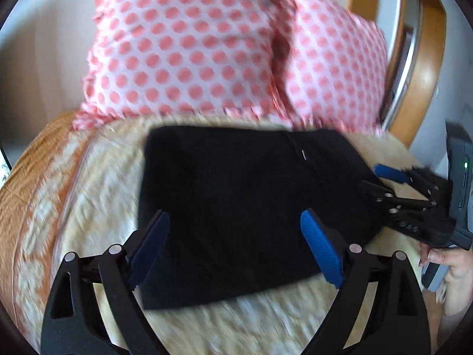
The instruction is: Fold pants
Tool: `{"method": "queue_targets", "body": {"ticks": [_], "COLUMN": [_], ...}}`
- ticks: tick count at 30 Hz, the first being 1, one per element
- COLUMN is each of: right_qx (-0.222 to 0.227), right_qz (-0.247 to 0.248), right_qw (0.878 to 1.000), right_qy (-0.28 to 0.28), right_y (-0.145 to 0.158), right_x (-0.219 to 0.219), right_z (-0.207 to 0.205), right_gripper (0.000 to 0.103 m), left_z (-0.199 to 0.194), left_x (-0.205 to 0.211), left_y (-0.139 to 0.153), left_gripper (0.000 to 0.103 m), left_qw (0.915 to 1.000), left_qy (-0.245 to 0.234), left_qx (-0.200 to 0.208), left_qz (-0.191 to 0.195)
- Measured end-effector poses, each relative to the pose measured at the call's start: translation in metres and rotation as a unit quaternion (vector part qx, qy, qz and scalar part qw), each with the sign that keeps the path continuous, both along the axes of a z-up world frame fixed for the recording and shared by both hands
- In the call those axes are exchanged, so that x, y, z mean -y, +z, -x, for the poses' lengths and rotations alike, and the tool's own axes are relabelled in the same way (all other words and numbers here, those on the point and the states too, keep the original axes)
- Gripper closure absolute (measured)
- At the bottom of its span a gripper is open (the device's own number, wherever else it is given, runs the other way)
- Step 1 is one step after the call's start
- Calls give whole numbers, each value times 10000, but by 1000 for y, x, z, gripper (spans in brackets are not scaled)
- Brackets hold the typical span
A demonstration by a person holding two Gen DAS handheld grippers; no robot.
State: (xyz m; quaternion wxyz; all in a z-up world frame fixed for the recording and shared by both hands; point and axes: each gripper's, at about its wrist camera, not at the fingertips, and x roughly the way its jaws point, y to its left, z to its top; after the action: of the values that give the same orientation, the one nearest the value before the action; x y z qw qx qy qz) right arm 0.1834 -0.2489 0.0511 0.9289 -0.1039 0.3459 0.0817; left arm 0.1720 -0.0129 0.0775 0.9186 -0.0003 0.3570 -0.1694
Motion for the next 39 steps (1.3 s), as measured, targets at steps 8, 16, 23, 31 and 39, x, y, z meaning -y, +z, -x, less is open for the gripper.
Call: {"method": "queue_targets", "body": {"ticks": [8, 16, 23, 31, 39], "right_qx": [-231, 463, 566, 393, 328], "right_qz": [-53, -1178, -954, -892, -915], "right_qw": [9988, 9867, 9872, 9887, 9902], "right_qy": [-429, -1022, -1144, -1136, -1001], "right_y": [-13, 0, -24, -40, -44], "right_x": [-3, -2, -26, -38, -44], "right_z": [-5, 78, 116, 118, 118], "right_gripper": [38, 1, 1, 1, 1], "left_z": [-8, 54, 102, 101, 104], "left_x": [20, 5, -14, -21, -21], "left_y": [-46, -33, -42, -59, -63], "left_gripper": [3, 2, 2, 2, 2], "left_qw": [9977, 9976, 9955, 9946, 9932], "left_qy": [189, 662, 938, 992, 1073], "left_qx": [-562, -142, 85, -78, 58], "left_qz": [-332, -152, -145, -294, -438]}}
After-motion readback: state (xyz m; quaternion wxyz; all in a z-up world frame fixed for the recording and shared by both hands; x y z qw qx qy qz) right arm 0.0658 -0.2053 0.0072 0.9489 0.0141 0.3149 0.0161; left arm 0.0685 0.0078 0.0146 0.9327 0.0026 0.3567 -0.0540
